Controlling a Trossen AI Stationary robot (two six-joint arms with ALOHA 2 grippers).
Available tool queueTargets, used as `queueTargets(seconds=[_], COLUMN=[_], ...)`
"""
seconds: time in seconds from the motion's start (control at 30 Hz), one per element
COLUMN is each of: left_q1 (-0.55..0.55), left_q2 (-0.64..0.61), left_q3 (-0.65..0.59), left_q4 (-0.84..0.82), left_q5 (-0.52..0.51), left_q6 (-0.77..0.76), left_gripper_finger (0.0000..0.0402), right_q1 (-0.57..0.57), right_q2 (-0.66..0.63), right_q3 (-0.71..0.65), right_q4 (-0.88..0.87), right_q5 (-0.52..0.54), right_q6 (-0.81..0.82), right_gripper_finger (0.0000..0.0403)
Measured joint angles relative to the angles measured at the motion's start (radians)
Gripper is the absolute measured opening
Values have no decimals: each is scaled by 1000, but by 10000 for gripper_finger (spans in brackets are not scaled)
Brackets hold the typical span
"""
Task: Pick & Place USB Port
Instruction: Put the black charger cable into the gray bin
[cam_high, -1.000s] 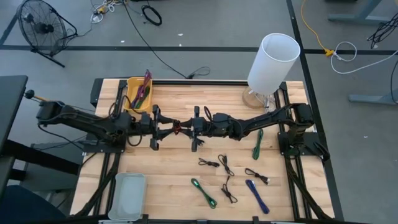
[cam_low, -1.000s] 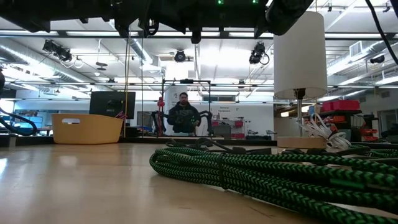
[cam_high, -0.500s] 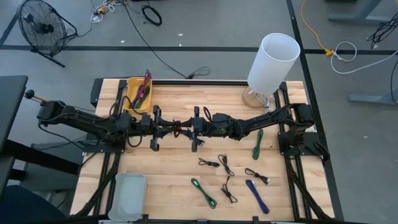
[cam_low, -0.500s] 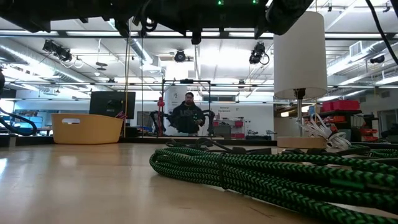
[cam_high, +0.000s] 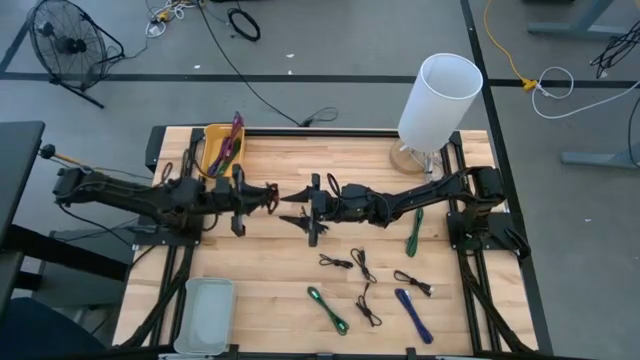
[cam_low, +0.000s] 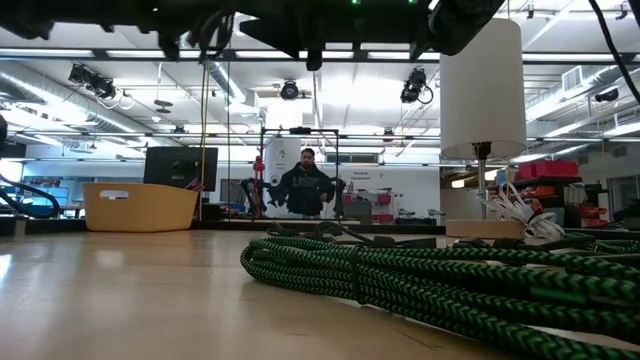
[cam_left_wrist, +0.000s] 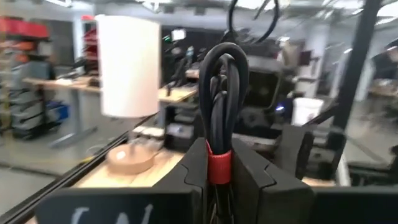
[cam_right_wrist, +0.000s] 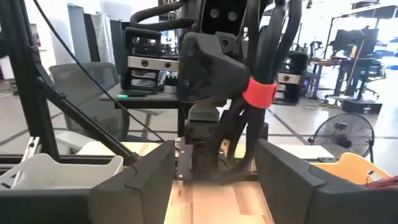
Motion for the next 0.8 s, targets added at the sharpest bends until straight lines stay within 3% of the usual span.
queueTargets(seconds=[0.1, 0.23, 0.43, 0.63, 0.8], left_q1=[1, -17, -79, -157, -244], left_q2=[-103, -228, -370, -415, -406], left_q3=[0, 0, 0, 0, -1], left_q4=[-128, -287, -561, -833, -958], left_q5=[-38, 3, 86, 230, 276], left_q6=[-41, -137, -464, -817, -993], left_gripper_finger=[43, 43, 43, 43, 43], right_q1=[-1, -3, -22, -43, -48], right_q2=[0, 0, 0, 0, 0], right_q3=[0, 0, 0, 0, 0], right_q4=[1, 1, -9, -22, -33], right_q5=[-2, 2, 4, 6, 6], right_q6=[-2, -22, -26, -19, -9], right_gripper_finger=[211, 203, 194, 192, 192])
